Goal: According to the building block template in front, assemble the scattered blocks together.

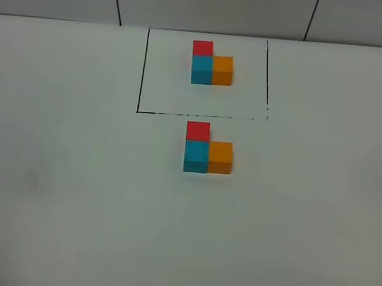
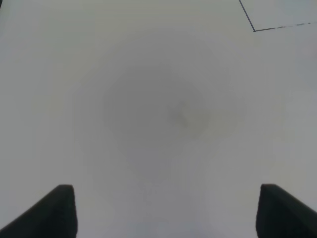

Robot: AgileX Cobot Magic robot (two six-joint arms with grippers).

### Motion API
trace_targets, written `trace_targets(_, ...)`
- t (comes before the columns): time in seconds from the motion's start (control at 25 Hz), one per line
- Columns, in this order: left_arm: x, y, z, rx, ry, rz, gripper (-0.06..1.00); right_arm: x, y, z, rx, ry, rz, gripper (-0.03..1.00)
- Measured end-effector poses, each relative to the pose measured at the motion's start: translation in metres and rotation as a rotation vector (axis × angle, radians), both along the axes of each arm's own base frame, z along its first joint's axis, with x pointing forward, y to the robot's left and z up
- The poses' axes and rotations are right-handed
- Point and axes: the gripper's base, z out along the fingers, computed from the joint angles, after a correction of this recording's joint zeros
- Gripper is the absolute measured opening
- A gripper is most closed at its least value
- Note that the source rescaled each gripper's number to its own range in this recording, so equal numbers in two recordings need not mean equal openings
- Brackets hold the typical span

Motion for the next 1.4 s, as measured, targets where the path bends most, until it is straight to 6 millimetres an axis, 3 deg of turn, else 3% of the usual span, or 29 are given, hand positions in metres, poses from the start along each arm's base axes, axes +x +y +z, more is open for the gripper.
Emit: trace_targets(1.4,0.0000,0.0000,0.0000,0.001,0.000,-0.001,0.68,0.0001,-0.0023,0.0000,0.009,0.000,-0.040,0.90)
